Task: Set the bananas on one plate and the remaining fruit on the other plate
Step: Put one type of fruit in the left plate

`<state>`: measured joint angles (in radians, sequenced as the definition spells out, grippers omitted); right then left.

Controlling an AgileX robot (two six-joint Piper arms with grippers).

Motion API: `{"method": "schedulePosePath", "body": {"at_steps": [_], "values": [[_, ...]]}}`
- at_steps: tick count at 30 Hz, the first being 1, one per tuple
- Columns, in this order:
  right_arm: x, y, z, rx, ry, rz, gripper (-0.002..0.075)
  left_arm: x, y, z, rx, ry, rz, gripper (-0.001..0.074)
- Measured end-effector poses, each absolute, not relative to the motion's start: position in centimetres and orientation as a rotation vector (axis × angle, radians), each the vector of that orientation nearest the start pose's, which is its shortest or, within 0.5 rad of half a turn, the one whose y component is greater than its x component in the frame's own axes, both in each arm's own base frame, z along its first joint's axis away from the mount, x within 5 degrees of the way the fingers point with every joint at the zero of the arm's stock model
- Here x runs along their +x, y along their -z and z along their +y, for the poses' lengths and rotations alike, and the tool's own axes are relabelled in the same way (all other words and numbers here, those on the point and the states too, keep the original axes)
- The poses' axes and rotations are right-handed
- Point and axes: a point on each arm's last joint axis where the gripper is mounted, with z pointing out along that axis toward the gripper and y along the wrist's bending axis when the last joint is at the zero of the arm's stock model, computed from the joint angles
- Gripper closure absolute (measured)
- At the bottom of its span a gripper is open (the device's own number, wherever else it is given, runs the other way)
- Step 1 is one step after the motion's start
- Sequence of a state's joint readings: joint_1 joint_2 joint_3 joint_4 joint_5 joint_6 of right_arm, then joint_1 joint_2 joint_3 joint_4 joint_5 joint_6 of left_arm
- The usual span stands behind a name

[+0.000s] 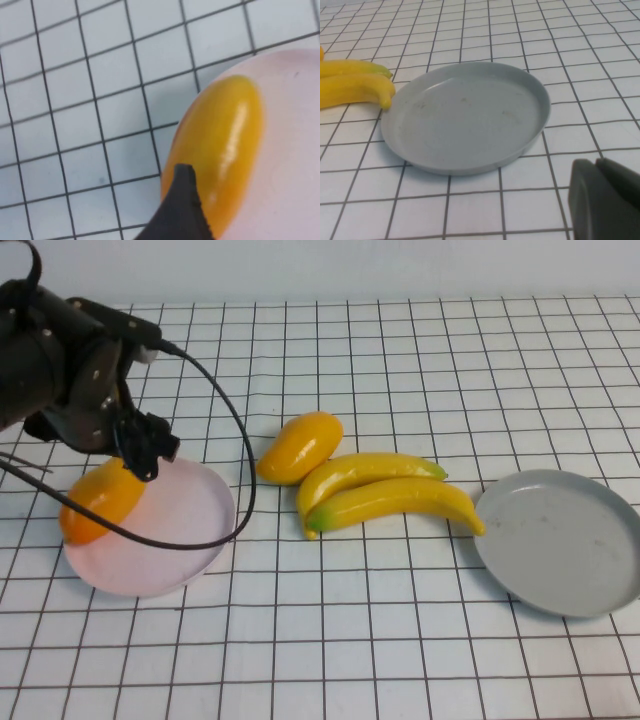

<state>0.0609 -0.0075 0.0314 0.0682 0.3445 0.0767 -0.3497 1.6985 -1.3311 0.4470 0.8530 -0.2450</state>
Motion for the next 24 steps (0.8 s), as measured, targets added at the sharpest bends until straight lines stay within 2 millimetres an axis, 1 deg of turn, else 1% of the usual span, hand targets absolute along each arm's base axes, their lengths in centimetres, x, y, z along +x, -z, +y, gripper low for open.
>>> {"method": "schedulePosePath", "body": {"at_steps": [5, 10, 11, 14, 18, 21, 24], "values": [[5.3, -17.2, 0.5, 0.058, -0.162, 1.853, 0.0743, 34.7, -28.6, -12.0, 0.553, -0.314, 2.505, 0.0176], [5.3, -17.2, 0.5, 0.058, -0.162, 1.853, 0.0742, 35.5, -28.7, -15.2, 0.699, -0.161, 2.383, 0.0176], [5.3, -17.2, 0.5, 0.058, -0.162, 1.853, 0.0742, 35.9, -28.3, -16.0, 0.720, -0.121, 2.365, 0.0176], [5.3, -17.2, 0.5, 0.058, -0.162, 1.853, 0.0742, 37.3, -26.6, -17.3, 0.732, -0.066, 2.370, 0.0176], [5.3, -17.2, 0.5, 0.058, -0.162, 1.853, 0.0742, 39.1, -23.7, -18.7, 0.765, -0.061, 2.412, 0.0176], [5.3, -17.2, 0.5, 0.058, -0.162, 1.853, 0.0742, 40.4, -22.5, -19.9, 0.778, -0.052, 2.409, 0.0176], [5.3, -17.2, 0.5, 0.058, -0.162, 1.853, 0.0742, 41.3, -22.1, -21.4, 0.784, -0.025, 2.386, 0.0176]]}}
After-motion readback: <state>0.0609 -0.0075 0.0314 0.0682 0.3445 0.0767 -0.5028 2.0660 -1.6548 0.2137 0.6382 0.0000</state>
